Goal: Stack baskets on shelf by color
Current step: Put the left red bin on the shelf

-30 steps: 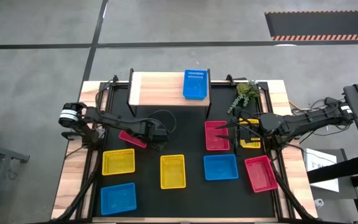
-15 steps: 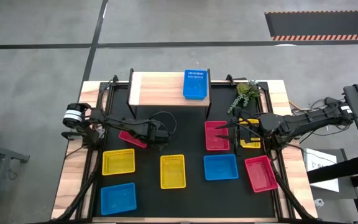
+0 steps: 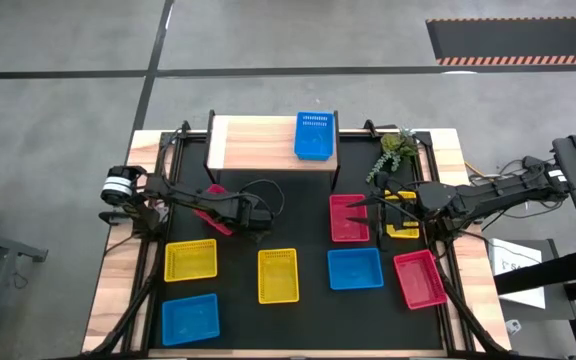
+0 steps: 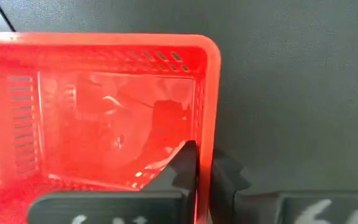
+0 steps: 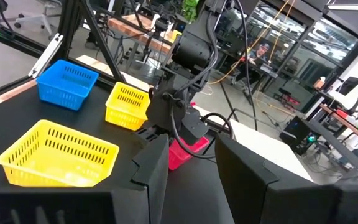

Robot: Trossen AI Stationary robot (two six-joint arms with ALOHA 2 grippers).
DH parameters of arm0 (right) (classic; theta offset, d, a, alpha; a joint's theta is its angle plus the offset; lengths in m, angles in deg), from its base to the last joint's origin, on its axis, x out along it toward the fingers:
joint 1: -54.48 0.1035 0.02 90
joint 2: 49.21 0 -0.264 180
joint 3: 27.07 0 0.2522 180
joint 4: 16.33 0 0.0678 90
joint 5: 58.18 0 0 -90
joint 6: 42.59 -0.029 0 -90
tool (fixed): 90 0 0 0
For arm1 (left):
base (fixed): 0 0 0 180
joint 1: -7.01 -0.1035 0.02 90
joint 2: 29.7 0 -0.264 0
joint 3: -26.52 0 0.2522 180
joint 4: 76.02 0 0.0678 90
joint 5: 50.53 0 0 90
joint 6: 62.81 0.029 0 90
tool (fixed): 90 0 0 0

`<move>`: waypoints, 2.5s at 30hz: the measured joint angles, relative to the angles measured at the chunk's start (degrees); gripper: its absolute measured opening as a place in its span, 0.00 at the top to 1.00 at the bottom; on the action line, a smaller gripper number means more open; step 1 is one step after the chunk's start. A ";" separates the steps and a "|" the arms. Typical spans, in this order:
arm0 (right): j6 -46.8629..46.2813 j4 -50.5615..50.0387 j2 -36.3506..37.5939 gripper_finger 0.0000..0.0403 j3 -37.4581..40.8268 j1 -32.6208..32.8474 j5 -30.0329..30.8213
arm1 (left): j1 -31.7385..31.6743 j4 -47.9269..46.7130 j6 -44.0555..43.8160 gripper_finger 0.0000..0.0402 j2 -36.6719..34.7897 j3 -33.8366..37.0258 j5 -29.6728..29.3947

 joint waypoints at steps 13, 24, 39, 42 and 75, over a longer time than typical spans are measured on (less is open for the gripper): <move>-0.05 -0.65 0.00 0.69 0.00 0.00 0.00 | 2.06 -5.36 0.39 1.00 -6.73 -0.33 7.75; 0.14 -0.69 0.00 0.69 -0.02 0.00 0.04 | 7.12 -4.25 9.70 1.00 -19.33 -6.12 12.94; 0.71 -0.59 0.00 0.69 -0.04 0.00 0.06 | 14.37 -1.95 41.12 1.00 -14.05 -34.83 8.84; 0.73 -0.59 0.02 0.69 -0.04 0.00 0.06 | 13.60 -2.04 48.08 1.00 -12.61 -38.26 6.89; 0.86 -1.07 0.02 0.69 -0.04 0.00 0.06 | -21.24 -14.58 86.90 1.00 -8.09 -27.46 -3.77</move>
